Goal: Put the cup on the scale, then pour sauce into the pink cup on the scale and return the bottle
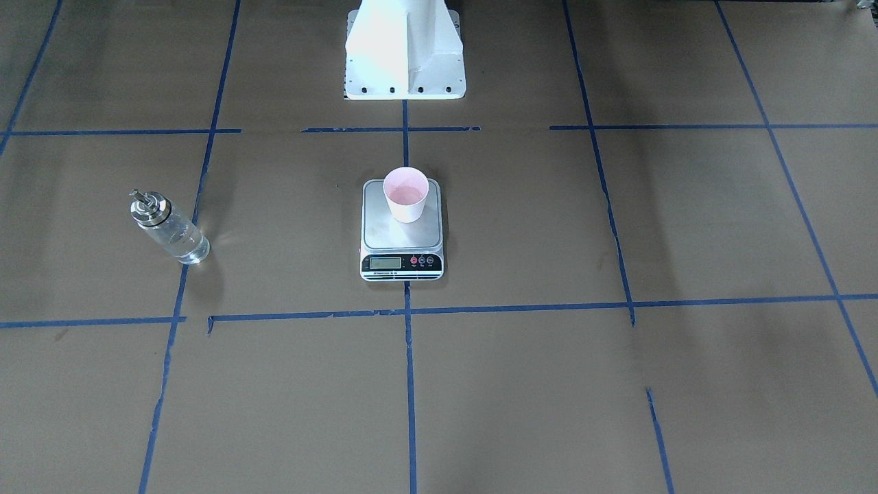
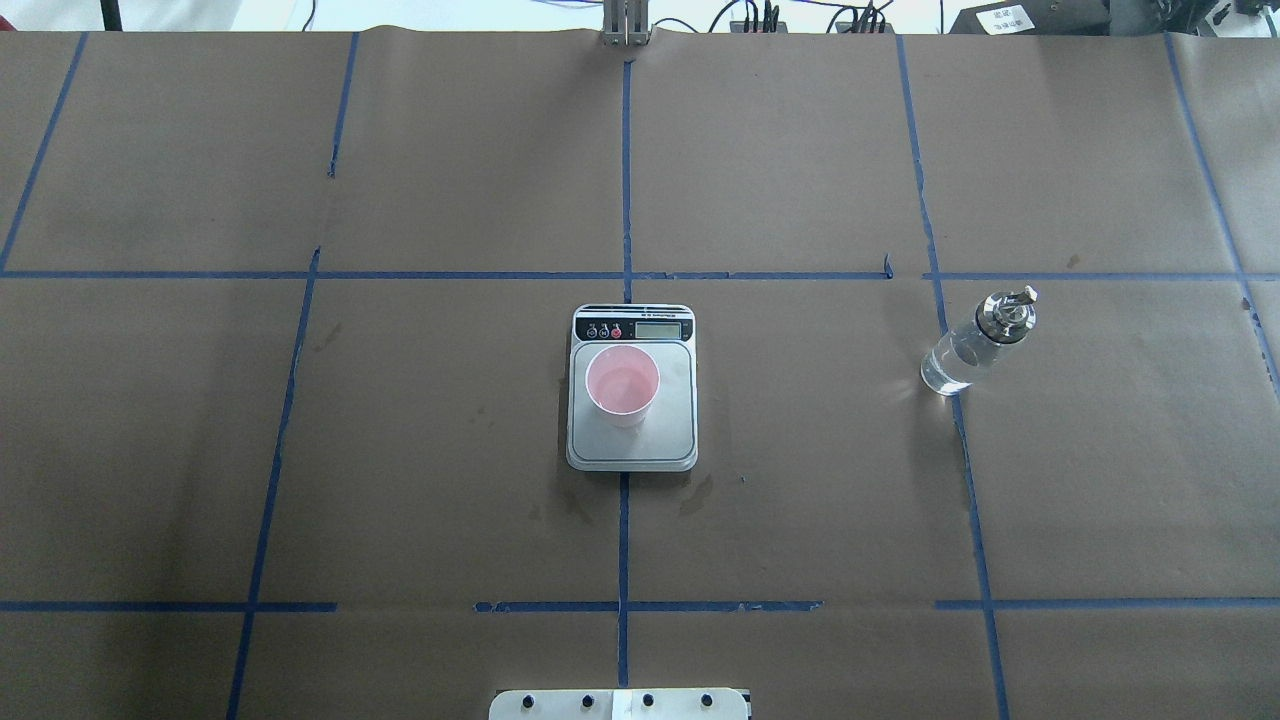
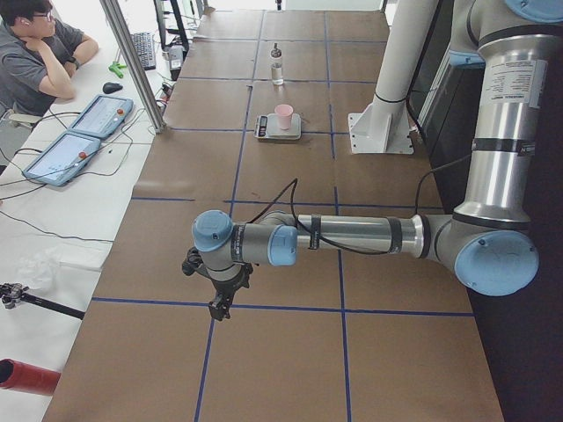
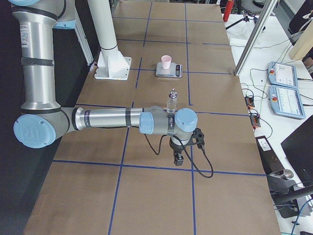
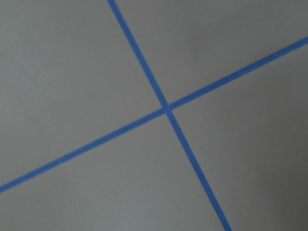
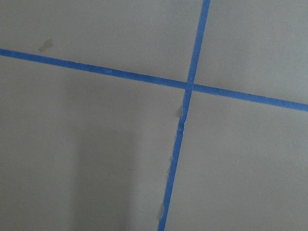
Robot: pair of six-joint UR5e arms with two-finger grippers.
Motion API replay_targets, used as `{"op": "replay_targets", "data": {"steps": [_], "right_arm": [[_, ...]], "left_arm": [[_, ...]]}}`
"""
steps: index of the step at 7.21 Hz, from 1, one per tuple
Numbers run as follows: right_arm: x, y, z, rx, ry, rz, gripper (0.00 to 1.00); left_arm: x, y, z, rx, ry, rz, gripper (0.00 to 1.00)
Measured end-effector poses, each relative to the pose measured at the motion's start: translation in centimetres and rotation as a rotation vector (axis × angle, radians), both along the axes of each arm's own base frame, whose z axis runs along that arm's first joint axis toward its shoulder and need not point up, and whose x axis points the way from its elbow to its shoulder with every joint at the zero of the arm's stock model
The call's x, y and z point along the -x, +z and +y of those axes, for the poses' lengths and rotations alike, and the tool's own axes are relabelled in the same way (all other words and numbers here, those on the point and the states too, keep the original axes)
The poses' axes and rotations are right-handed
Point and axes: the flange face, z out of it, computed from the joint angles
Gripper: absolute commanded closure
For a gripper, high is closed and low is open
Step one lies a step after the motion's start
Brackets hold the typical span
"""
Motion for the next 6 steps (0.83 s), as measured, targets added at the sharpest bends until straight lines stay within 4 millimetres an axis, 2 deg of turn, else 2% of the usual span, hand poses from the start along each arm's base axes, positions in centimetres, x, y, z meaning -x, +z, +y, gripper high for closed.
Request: {"op": "replay_targets", "data": {"steps": [3,6], "right_arm": [[-0.6,0.3,0.5,0.012,0.017,-0.024,0.00],[-1.2,1.3,1.6,0.029,0.028,-0.028,0.00]], "left_arm": [[3.0,0.2,0.7,0.012,-0.058,0.003,0.00],[3.4,0.2,0.9,0.011,-0.066,0.003,0.00]]}}
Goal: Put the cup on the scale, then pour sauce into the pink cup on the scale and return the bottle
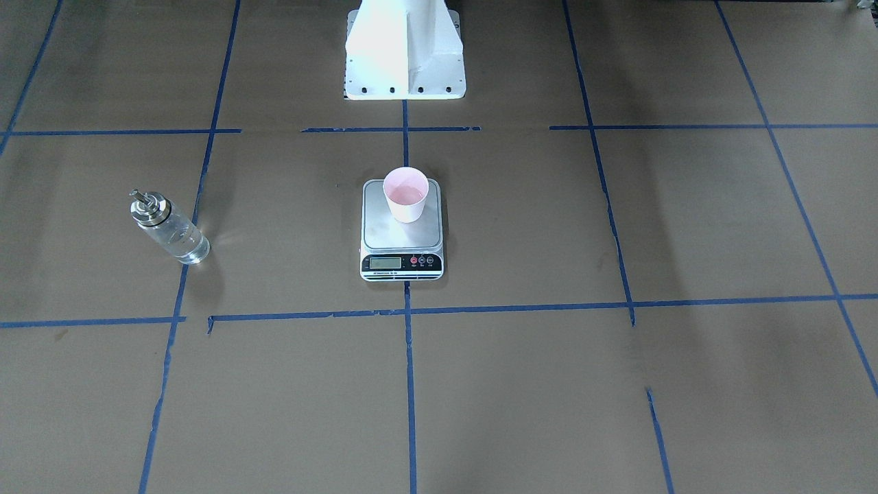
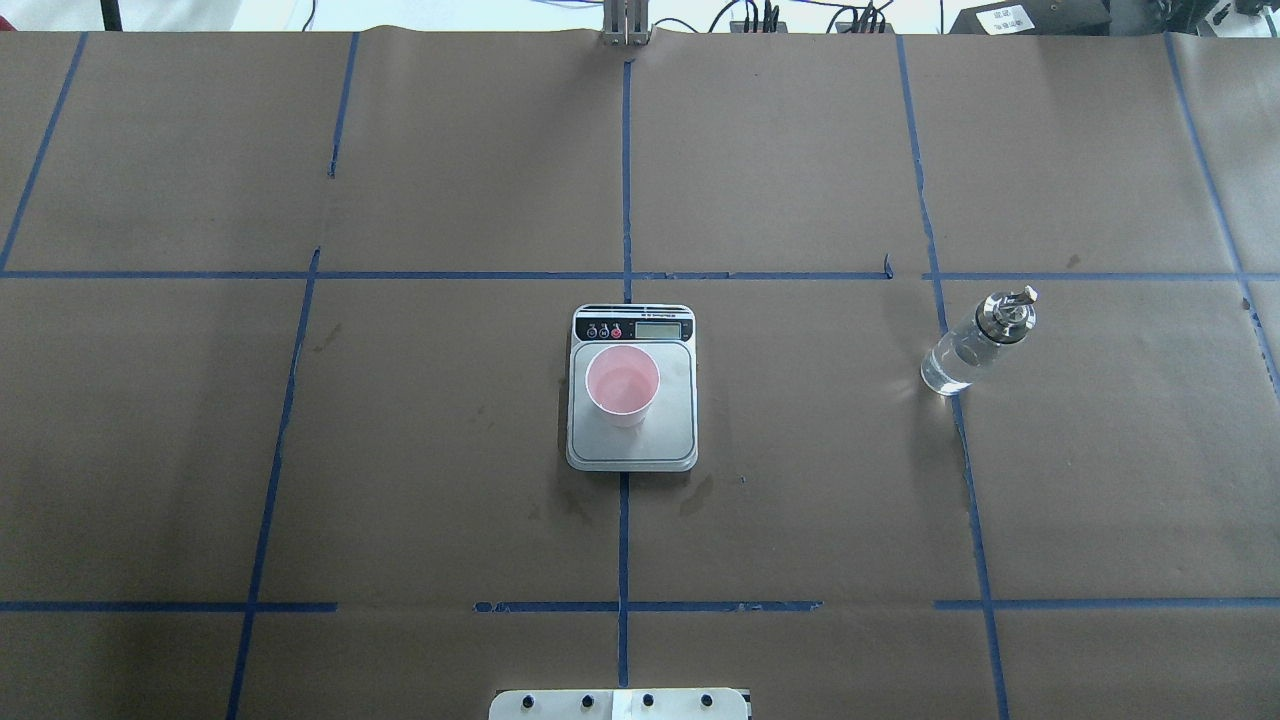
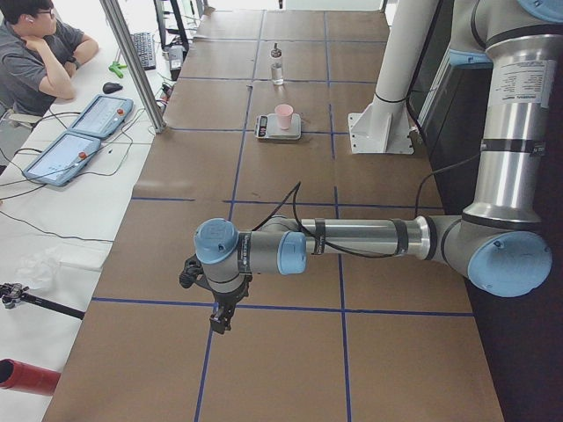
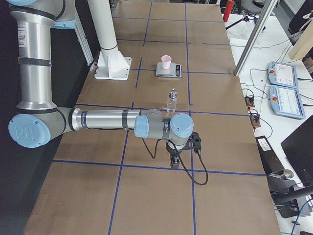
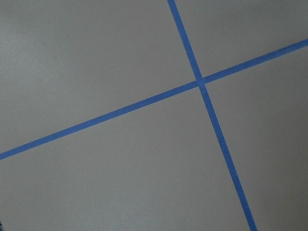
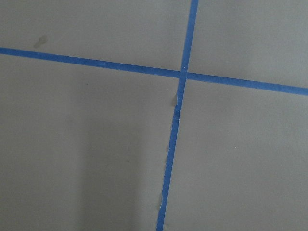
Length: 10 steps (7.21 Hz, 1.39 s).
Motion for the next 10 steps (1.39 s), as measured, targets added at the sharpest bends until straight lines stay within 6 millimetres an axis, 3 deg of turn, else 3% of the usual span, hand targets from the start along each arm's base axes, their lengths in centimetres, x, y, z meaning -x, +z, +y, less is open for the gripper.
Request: {"op": "replay_targets", "data": {"steps": [4,7,10], "right_arm": [[-0.1,0.0,-0.2,-0.027,0.014,0.006,0.00],[-0.1,-0.4,-0.7,0.000,0.050,0.003,0.00],[-0.1,-0.6,-0.8,0.003,0.055,0.002,0.00]], "left_arm": [[0.0,-0.2,-0.1,0.046,-0.065,0.004,0.00],[0.0,-2.5,-0.4,0.136,-0.227,0.013,0.00],[0.0,-3.1,-0.5,0.133,-0.239,0.016,0.00]]}}
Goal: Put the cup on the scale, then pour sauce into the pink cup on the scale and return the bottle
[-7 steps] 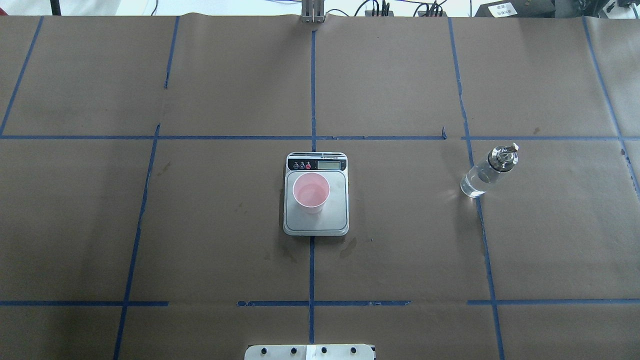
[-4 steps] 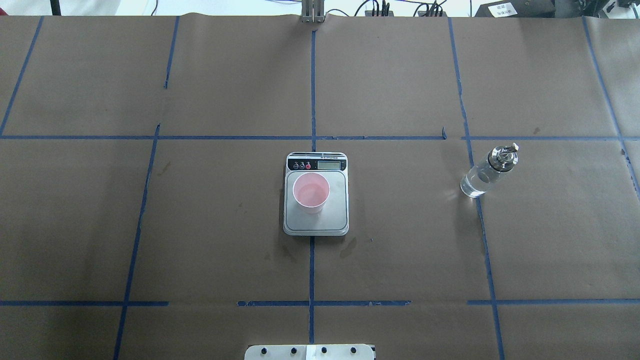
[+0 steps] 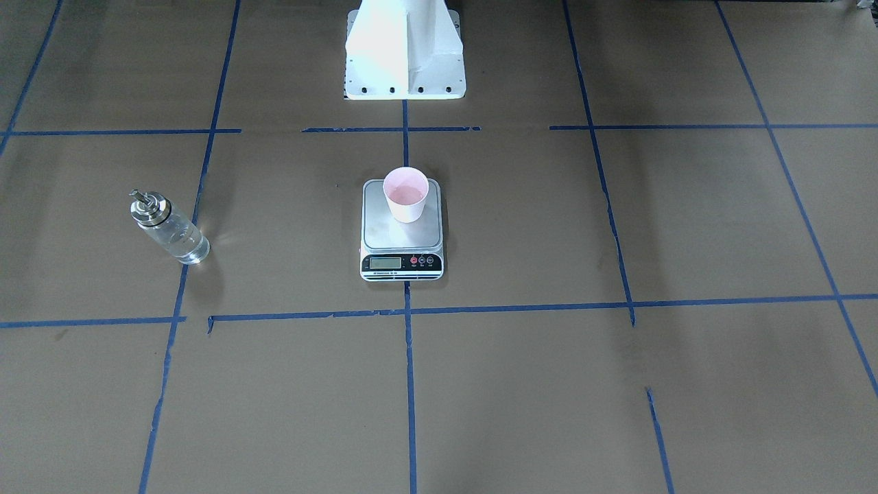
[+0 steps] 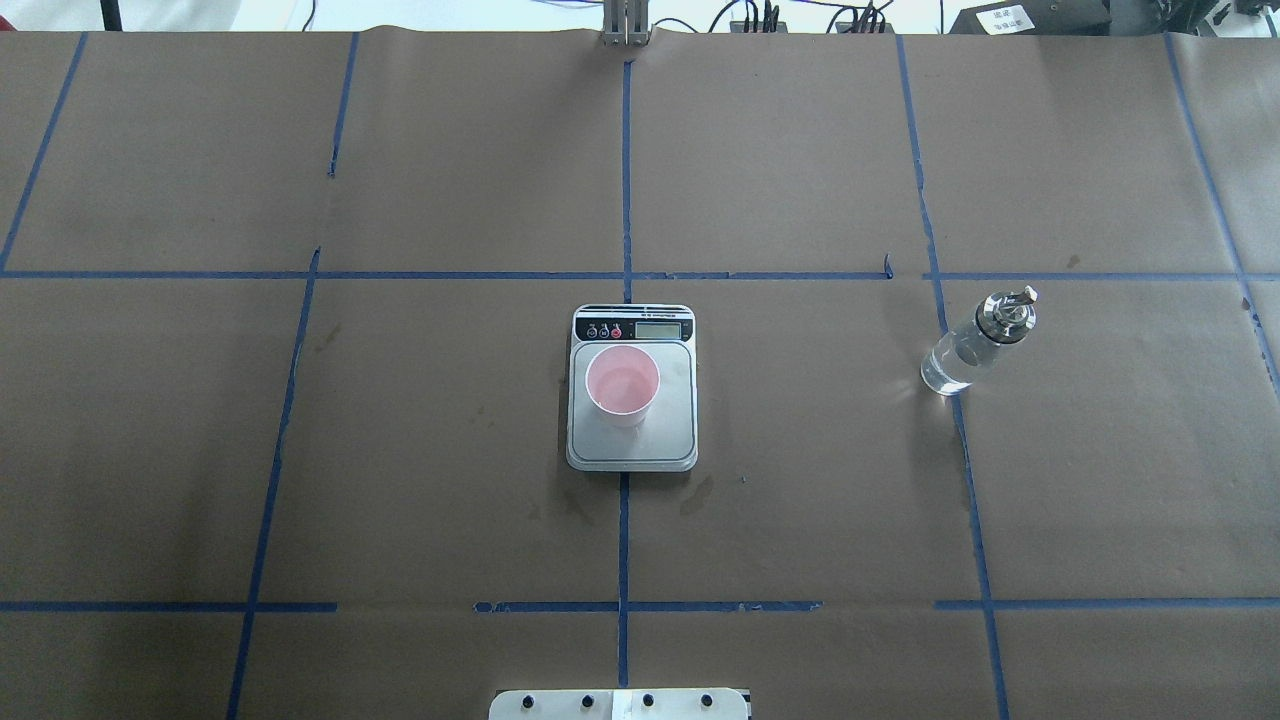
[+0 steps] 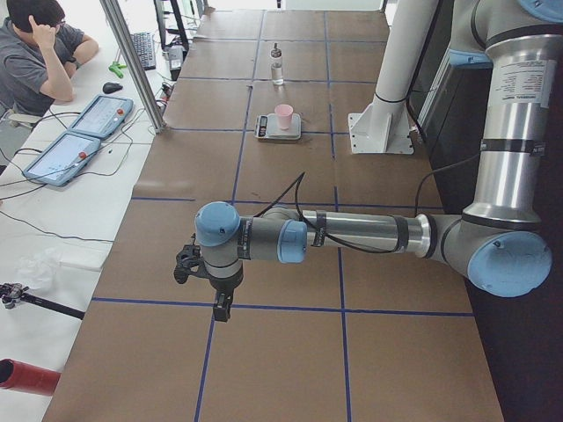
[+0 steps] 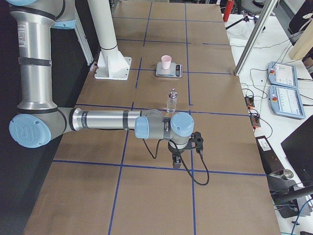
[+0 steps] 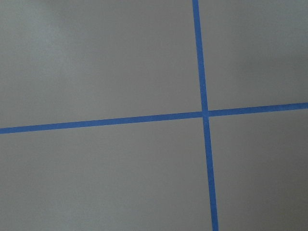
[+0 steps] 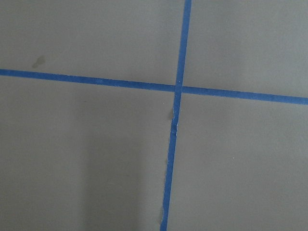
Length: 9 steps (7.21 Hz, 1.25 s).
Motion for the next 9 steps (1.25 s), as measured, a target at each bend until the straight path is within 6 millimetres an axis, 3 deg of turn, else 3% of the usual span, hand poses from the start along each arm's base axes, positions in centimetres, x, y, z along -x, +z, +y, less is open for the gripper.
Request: {"op": "replay_targets", "data": {"steps": [4,9], "right_arm": [[0.0,-0.1,0.0,-0.001,0.000,-0.002,0.00],[0.0,0.0,0.1,0.001,0.000,-0.002,0.00]], "left_arm": [[-0.9,0.7,0.9,0.028,0.004,0.114,0.00],[-1.0,1.0,1.1,0.055,-0.014,0.123,0.00]]}}
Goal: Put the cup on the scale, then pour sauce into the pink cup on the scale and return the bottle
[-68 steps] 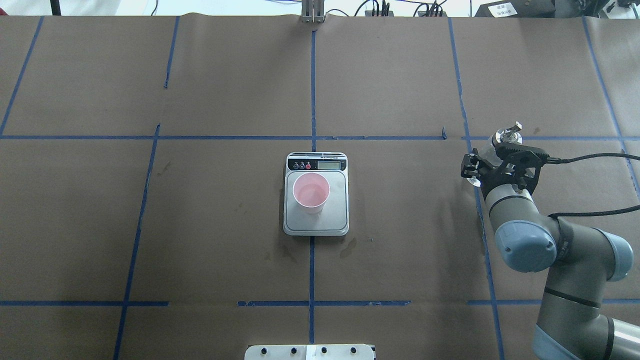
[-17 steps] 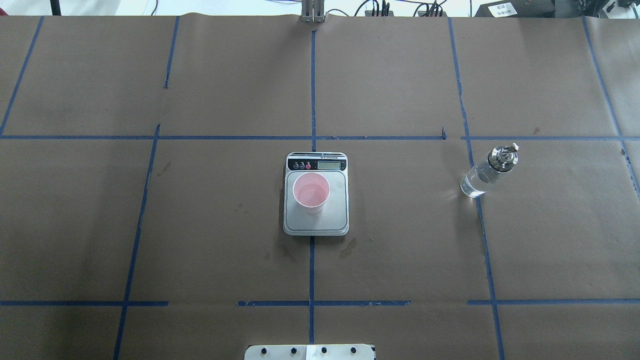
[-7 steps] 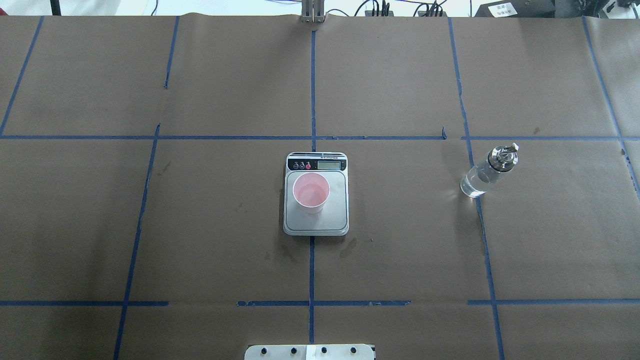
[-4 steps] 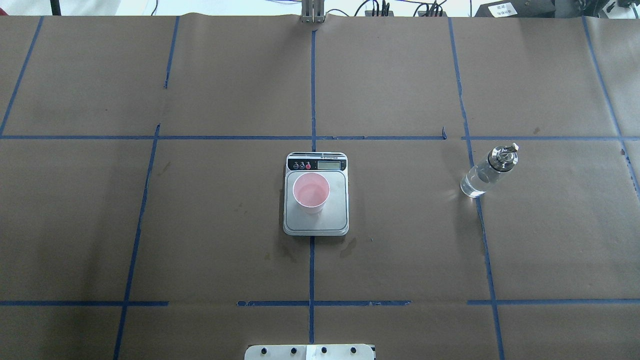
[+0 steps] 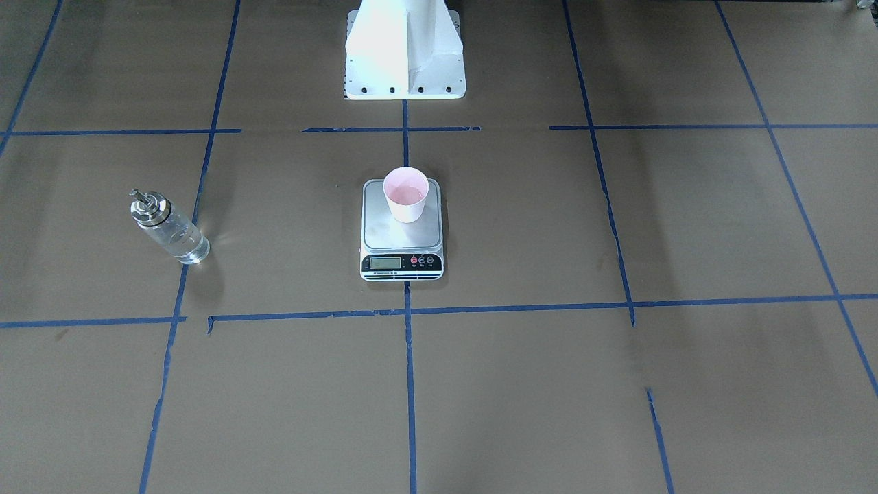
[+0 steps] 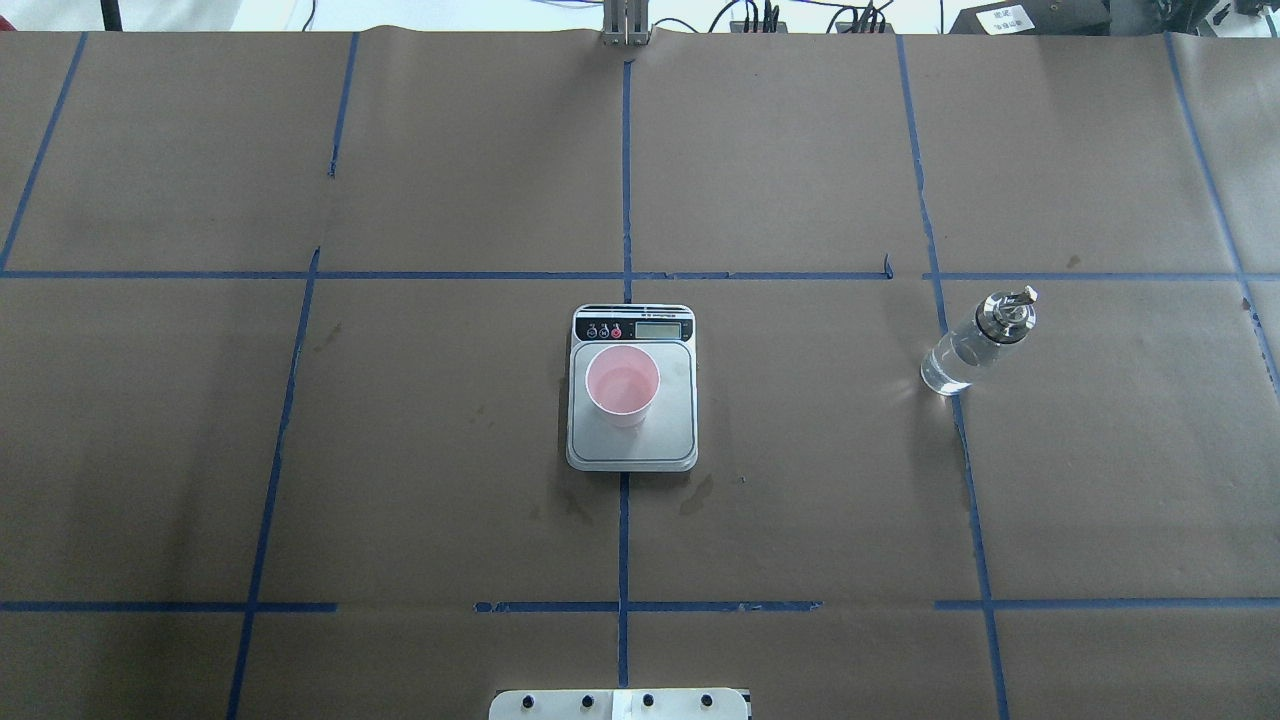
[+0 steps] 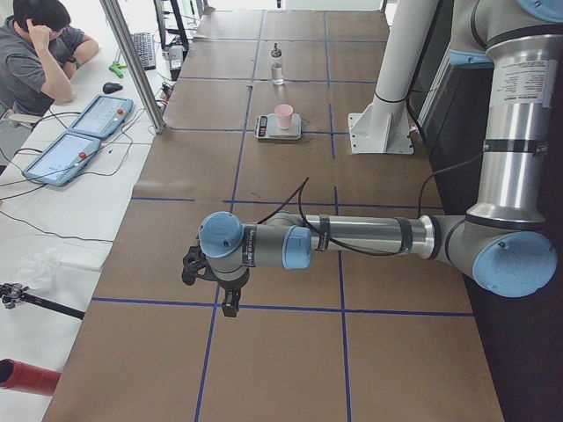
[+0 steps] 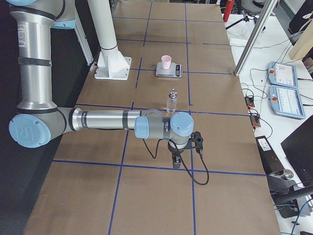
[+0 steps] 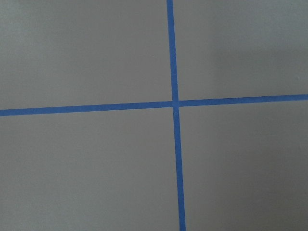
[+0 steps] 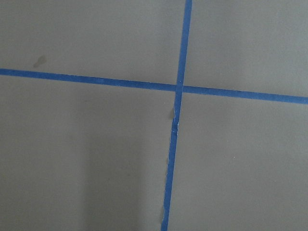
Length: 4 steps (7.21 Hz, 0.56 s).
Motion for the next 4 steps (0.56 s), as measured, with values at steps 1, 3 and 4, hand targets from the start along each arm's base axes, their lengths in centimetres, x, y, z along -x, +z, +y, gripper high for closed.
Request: {"op": "replay_targets", "data": {"steps": [1,3,4], "right_arm": [[-0.02,0.02,0.02,0.001,0.001,0.000,0.00],[0.00,0.06,0.03,0.001,0.000,-0.001,0.00],[0.01,0.08,0.03,0.002,0.000,-0.001,0.00]], "left_arm": [[-0.01,0.17,0.01,0.013,-0.009,0.000,0.00],[-0.02,0.53,0.07,0.025,-0.014,0.000,0.00],[-0.02,0.57,0.09,0.026,-0.014,0.000,0.00]]}}
